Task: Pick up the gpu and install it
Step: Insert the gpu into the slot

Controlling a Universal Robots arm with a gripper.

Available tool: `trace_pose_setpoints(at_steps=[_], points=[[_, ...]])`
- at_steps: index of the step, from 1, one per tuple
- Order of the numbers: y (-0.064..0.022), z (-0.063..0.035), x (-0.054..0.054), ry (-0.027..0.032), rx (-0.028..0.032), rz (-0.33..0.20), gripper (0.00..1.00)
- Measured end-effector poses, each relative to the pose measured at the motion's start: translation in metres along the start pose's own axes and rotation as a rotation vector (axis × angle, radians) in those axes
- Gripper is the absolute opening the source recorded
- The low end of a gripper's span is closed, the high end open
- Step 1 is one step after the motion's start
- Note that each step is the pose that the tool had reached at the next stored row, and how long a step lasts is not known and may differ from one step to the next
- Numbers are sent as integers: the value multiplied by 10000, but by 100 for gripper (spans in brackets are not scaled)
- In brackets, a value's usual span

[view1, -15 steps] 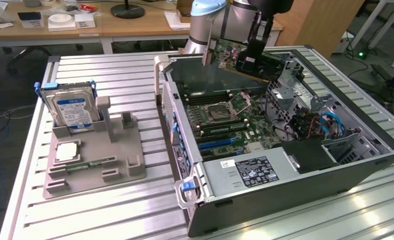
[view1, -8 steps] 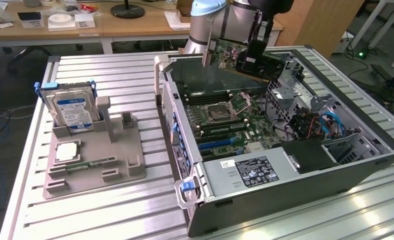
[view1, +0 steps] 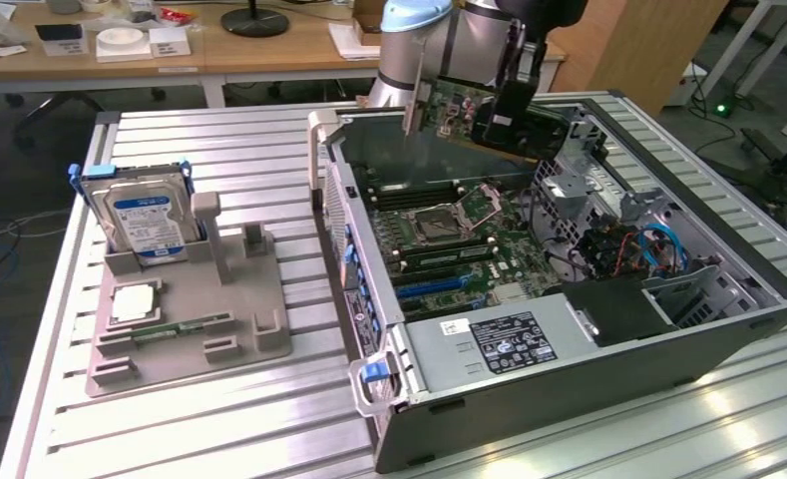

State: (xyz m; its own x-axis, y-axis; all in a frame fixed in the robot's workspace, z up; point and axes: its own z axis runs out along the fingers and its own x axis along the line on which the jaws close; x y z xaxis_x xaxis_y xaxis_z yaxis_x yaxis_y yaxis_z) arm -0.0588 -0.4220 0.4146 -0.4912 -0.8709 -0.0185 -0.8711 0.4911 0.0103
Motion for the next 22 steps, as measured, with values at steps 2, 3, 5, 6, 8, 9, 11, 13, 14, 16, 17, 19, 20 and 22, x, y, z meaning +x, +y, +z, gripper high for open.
trace_pose_setpoints(at_steps=[2,3,5,6,8,9,11,13,14,16,17,19,20,22], points=[[-1,0,1,1,-2,-92,28],[-1,0,2,2,-2,-133,28],[-2,0,3,3,-4,-217,28],[-2,0,3,3,-5,-258,28],[-2,0,4,4,-6,-347,28],[-2,0,4,5,-8,-397,28],[-2,0,4,6,-9,-488,28],[-3,0,5,6,-11,-579,28],[-3,0,5,7,-11,-624,28],[-3,0,6,8,-13,-711,28],[-4,0,6,8,-14,-752,28],[-4,0,8,9,-16,-835,28],[-4,0,8,10,-16,-878,28],[-5,0,9,10,-18,-963,28]])
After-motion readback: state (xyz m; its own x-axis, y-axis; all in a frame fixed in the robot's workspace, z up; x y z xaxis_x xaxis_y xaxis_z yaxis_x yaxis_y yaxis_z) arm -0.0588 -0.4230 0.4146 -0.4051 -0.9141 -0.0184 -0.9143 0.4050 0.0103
